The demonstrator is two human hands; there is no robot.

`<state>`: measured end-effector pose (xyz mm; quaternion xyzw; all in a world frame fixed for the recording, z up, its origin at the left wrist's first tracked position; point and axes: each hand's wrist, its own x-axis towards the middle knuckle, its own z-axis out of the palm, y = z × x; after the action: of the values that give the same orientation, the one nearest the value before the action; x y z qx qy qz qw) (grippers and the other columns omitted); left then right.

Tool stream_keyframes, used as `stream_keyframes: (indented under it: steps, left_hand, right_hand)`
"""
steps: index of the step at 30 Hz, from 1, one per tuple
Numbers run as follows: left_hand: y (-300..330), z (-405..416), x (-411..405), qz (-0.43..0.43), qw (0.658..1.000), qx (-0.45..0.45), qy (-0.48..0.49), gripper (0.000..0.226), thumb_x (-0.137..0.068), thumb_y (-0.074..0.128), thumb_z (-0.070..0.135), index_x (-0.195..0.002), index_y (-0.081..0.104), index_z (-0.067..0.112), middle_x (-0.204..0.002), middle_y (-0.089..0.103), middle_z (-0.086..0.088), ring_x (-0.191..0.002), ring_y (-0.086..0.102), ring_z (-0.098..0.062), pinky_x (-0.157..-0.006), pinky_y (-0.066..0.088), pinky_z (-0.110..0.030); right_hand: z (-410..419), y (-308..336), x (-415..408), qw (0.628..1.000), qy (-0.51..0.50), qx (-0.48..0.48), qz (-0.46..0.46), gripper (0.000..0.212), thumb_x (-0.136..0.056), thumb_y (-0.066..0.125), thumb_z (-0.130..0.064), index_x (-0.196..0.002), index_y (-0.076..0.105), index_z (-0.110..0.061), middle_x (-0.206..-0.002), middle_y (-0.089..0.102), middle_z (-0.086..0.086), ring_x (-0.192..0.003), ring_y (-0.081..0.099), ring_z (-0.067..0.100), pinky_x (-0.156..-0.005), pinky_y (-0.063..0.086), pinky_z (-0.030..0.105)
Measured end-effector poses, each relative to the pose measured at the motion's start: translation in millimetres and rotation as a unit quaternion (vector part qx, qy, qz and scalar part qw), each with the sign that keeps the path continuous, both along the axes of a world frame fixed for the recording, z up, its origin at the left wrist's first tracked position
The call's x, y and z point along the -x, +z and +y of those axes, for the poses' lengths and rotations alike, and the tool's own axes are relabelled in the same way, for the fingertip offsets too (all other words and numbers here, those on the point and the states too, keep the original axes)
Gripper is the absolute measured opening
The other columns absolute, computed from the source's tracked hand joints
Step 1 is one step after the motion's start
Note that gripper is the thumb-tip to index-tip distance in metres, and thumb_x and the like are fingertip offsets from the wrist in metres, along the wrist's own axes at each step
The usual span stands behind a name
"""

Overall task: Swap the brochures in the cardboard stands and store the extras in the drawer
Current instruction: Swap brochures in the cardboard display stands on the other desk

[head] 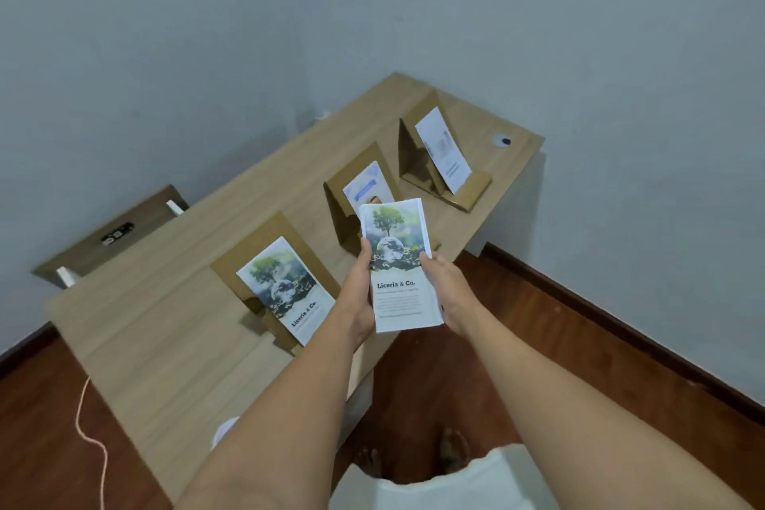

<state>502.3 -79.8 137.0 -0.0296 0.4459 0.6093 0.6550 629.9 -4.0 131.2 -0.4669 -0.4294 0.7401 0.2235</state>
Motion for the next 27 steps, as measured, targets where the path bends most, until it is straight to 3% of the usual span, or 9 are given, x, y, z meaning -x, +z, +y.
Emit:
stream_keyframes:
  steps: [2, 5, 9, 12, 15, 19, 22, 24, 27]
  left_hand:
    - [2, -1, 2, 0.004, 0.999, 0.003, 0.042, 0.071, -0.099, 0.046, 0.07, -0.137, 0.069, 0.013, -0.127, 0.075, -0.019, -0.1, 0.079, -0.035, -0.074, 0.066, -0.043]
    - [8, -2, 2, 0.004, 0.996, 0.013, 0.089, 0.073, -0.099, 0.048, 0.069, -0.14, 0.067, 0.012, -0.134, 0.071, -0.02, -0.118, 0.072, -0.038, -0.09, 0.061, -0.047]
    - [12, -6, 0, 0.008, 0.984, 0.008, 0.179, 0.069, -0.102, 0.047, 0.063, -0.145, 0.062, 0.01, -0.137, 0.069, -0.022, -0.128, 0.065, -0.039, -0.093, 0.059, -0.048]
    - [12, -11, -4, 0.01, 0.971, -0.006, 0.238, 0.066, -0.104, 0.05, 0.057, -0.147, 0.06, 0.008, -0.141, 0.065, -0.024, -0.136, 0.058, -0.043, -0.108, 0.051, -0.055]
    - [11, -20, -9, 0.026, 0.958, -0.005, 0.287, 0.06, -0.106, 0.054, 0.047, -0.148, 0.057, 0.005, -0.143, 0.063, -0.026, -0.139, 0.056, -0.045, -0.119, 0.04, -0.06]
    - [5, -35, -15, 0.061, 0.939, 0.009, 0.338, 0.052, -0.108, 0.056, 0.029, -0.151, 0.049, 0.001, -0.145, 0.06, -0.03, -0.139, 0.054, -0.049, -0.117, 0.041, -0.064]
    - [2, -46, -20, 0.065, 0.926, 0.01, 0.371, 0.047, -0.107, 0.057, 0.021, -0.15, 0.05, 0.002, -0.145, 0.058, -0.033, -0.138, 0.053, -0.053, -0.116, 0.039, -0.068]
    - [0, -54, -21, 0.063, 0.917, 0.005, 0.394, 0.046, -0.107, 0.057, 0.017, -0.149, 0.051, 0.002, -0.145, 0.058, -0.034, -0.138, 0.051, -0.054, -0.116, 0.038, -0.069]
    - [-2, -70, -24, 0.059, 0.91, 0.005, 0.41, 0.048, -0.107, 0.057, 0.021, -0.151, 0.051, 0.002, -0.148, 0.056, -0.034, -0.14, 0.05, -0.053, -0.118, 0.036, -0.069]
  right_hand:
    - [10, -1, 9, 0.999, 0.032, 0.006, 0.004, 0.027, -0.101, 0.058, -0.035, -0.113, 0.069, -0.013, -0.112, 0.077, 0.015, -0.106, 0.073, 0.037, -0.097, 0.055, 0.056]
    - [19, -3, 19, 0.997, 0.073, 0.0, -0.001, 0.025, -0.096, 0.065, -0.035, -0.109, 0.072, -0.014, -0.106, 0.079, 0.013, -0.101, 0.075, 0.037, -0.09, 0.059, 0.054]
    - [27, -2, 31, 0.99, 0.137, -0.028, 0.004, 0.028, -0.09, 0.074, -0.031, -0.112, 0.069, -0.015, -0.099, 0.08, 0.01, -0.086, 0.079, 0.027, -0.063, 0.061, 0.034]
    - [37, -3, 40, 0.985, 0.17, -0.02, 0.001, 0.042, -0.083, 0.083, -0.025, -0.116, 0.056, -0.02, -0.101, 0.078, 0.014, -0.083, 0.078, 0.028, -0.067, 0.062, 0.04]
    - [39, -5, 48, 0.976, 0.215, -0.02, 0.002, 0.042, -0.08, 0.085, -0.021, -0.108, 0.053, -0.02, -0.099, 0.079, 0.014, -0.08, 0.079, 0.027, -0.063, 0.062, 0.039]
    - [31, -7, 53, 0.966, 0.252, -0.049, 0.0, 0.042, -0.078, 0.087, -0.018, -0.107, 0.056, -0.012, -0.102, 0.076, 0.013, -0.078, 0.079, 0.022, -0.061, 0.061, 0.035]
    - [24, -9, 55, 0.958, 0.28, -0.057, -0.005, 0.043, -0.078, 0.087, -0.018, -0.108, 0.059, -0.005, -0.102, 0.076, 0.014, -0.083, 0.079, 0.026, -0.067, 0.064, 0.041]
    - [19, -10, 57, 0.951, 0.299, -0.076, -0.014, 0.042, -0.077, 0.088, -0.021, -0.106, 0.061, -0.003, -0.099, 0.076, 0.014, -0.088, 0.078, 0.03, -0.074, 0.065, 0.046]
    - [13, -11, 59, 0.939, 0.331, -0.095, -0.025, 0.038, -0.076, 0.089, -0.027, -0.098, 0.066, -0.005, -0.09, 0.08, 0.007, -0.083, 0.079, 0.027, -0.066, 0.064, 0.04]
